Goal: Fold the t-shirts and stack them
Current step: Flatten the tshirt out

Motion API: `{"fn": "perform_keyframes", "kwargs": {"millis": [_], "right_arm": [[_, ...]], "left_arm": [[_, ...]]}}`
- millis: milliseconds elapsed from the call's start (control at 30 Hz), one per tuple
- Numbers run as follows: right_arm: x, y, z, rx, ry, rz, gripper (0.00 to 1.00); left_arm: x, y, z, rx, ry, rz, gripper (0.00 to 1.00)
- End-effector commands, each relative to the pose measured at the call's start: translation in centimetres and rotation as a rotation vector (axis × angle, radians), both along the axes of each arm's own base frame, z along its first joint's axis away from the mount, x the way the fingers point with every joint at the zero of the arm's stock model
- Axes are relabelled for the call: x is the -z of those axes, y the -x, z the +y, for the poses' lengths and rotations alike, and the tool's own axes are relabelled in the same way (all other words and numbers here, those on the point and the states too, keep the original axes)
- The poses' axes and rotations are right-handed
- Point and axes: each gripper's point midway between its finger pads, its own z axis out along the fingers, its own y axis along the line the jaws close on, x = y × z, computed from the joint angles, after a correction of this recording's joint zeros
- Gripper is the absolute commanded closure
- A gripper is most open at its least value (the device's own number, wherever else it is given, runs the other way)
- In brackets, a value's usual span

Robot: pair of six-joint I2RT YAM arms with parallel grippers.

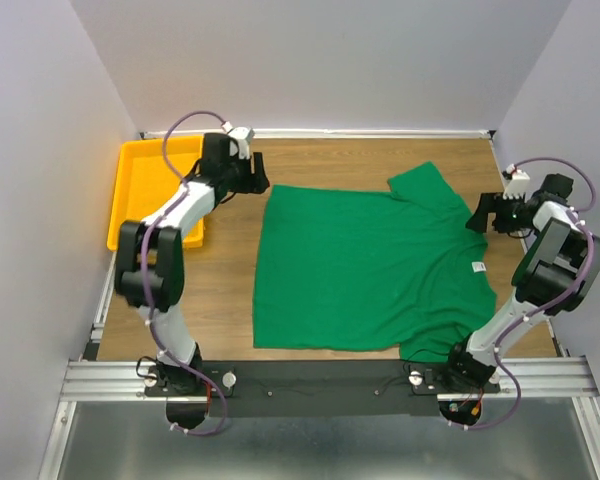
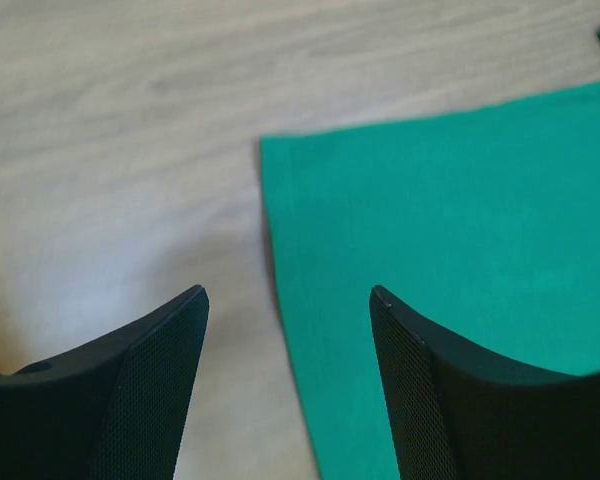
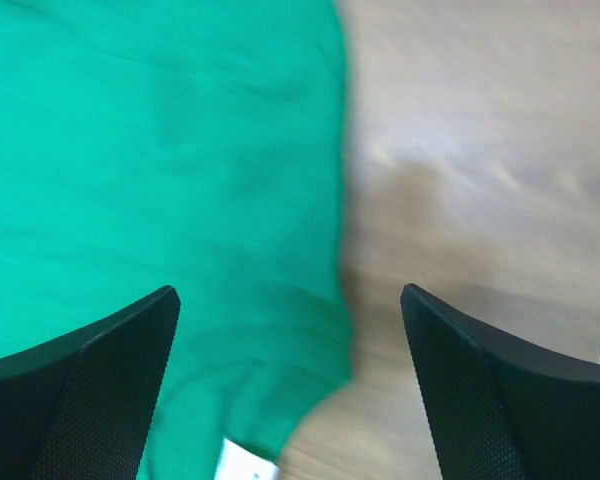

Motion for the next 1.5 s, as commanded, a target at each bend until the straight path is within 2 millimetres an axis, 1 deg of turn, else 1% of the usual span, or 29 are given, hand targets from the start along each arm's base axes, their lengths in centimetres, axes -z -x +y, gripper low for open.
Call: {"fn": "perform_keyframes", "kwargs": {"millis": [0, 33, 67, 100, 133, 167, 200, 233, 267, 433, 533, 667, 767, 867, 933, 967, 1000, 1033, 1100, 1133, 1200, 1233, 1267, 1300, 1333, 1367, 1400, 1433, 1467], "right_arm": [[-3.0, -0.6, 5.0, -0.167, -0.118, -0.077, 0.0], [-3.4, -0.6, 5.6, -0.192, -0.118, -0.092, 0.0], [-4.3, -0.6, 6.7, -0.226, -0.124, -0.118, 0.0], [-4.5, -0.5, 7.2, -0.241, -0.123, -0.127, 0.0], [-4.8, -0.5, 7.8, -0.263, -0.122, -0.14, 0.0], [-5.2, -0.5, 8.0, -0.272, -0.122, -0.152, 0.0], [-5.6, -0.5, 8.2, -0.278, -0.124, -0.164, 0.0], [-5.9, -0.5, 8.4, -0.283, -0.134, -0.171, 0.0], [-6.2, -0.5, 8.6, -0.288, -0.137, -0.18, 0.0], [-6.7, -0.3, 9.2, -0.305, -0.161, -0.198, 0.0], [-6.7, -0.3, 9.3, -0.299, -0.174, -0.193, 0.0], [-6.4, -0.6, 9.0, -0.282, -0.174, -0.178, 0.0], [-6.4, -1.0, 8.8, -0.272, -0.172, -0.174, 0.0], [-6.6, -1.3, 9.1, -0.274, -0.161, -0.173, 0.0], [-6.7, -1.7, 9.8, -0.292, -0.142, -0.173, 0.0], [-6.6, -2.0, 9.8, -0.291, -0.119, -0.169, 0.0], [-6.5, -2.2, 10.1, -0.294, -0.108, -0.165, 0.0], [-6.8, -2.8, 10.5, -0.298, -0.082, -0.167, 0.0], [-7.1, -4.1, 10.6, -0.293, -0.052, -0.185, 0.0], [-6.9, -4.8, 11.2, -0.285, -0.054, -0.176, 0.0], [-7.8, -7.2, 10.6, -0.254, 0.002, -0.218, 0.0], [-7.3, -8.2, 10.7, -0.217, 0.005, -0.204, 0.0], [-8.6, -10.0, 10.4, -0.199, 0.016, -0.255, 0.0], [-9.1, -11.1, 10.4, -0.182, -0.005, -0.271, 0.0], [-8.9, -12.0, 10.4, -0.159, -0.039, -0.261, 0.0], [-6.5, -12.9, 11.2, -0.147, -0.14, -0.199, 0.0], [-7.8, -14.8, 11.2, -0.138, -0.188, -0.21, 0.0], [-5.2, -15.6, 11.4, -0.128, -0.24, -0.153, 0.0], [-4.6, -16.6, 11.3, -0.109, -0.265, -0.138, 0.0]], "left_arm": [[4.7, -2.9, -1.7, 0.017, -0.041, 0.132, 0.31], [3.7, -4.8, -2.0, 0.009, -0.043, 0.104, 0.31], [6.6, -5.2, -2.0, 0.008, -0.063, 0.168, 0.33], [7.3, -5.6, -2.2, 0.017, -0.066, 0.181, 0.34], [6.4, -6.9, -2.7, 0.028, -0.06, 0.155, 0.34], [7.1, -7.0, -3.0, 0.039, -0.061, 0.175, 0.34], [8.8, -7.1, -3.4, 0.047, -0.075, 0.208, 0.34], [8.2, -7.9, -3.7, 0.053, -0.083, 0.187, 0.34], [9.7, -7.7, -3.6, 0.052, -0.102, 0.228, 0.34], [11.4, -7.9, -3.5, 0.049, -0.116, 0.264, 0.37], [11.7, -7.4, -4.1, 0.072, -0.102, 0.279, 0.39], [12.2, -6.1, -5.4, 0.132, -0.065, 0.312, 0.48], [12.7, -5.7, -5.9, 0.151, -0.064, 0.328, 0.51], [12.9, -5.9, -5.9, 0.141, -0.076, 0.332, 0.6], [12.9, -6.2, -5.9, 0.135, -0.079, 0.328, 0.66], [13.0, -6.4, -5.7, 0.127, -0.086, 0.328, 0.73], [12.8, -6.6, -5.7, 0.126, -0.085, 0.322, 0.77], [12.6, -6.8, -5.8, 0.123, -0.087, 0.315, 0.8], [12.0, -7.1, -5.6, 0.111, -0.091, 0.297, 0.97], [11.8, -7.2, -5.5, 0.1, -0.094, 0.292, 1.0], [10.4, -7.9, -5.2, 0.08, -0.093, 0.246, 1.0], [10.2, -7.9, -5.3, 0.079, -0.088, 0.238, 1.0], [9.4, -8.0, -5.4, 0.078, -0.083, 0.22, 1.0], [9.1, -8.1, -5.4, 0.079, -0.08, 0.213, 1.0], [8.9, -8.1, -5.4, 0.076, -0.079, 0.206, 1.0], [8.6, -8.1, -5.4, 0.077, -0.076, 0.195, 1.0], [8.6, -7.9, -5.4, 0.077, -0.076, 0.195, 1.0], [8.5, -8.0, -5.4, 0.077, -0.073, 0.188, 1.0], [8.1, -7.9, -5.4, 0.08, -0.071, 0.182, 1.0]]}}
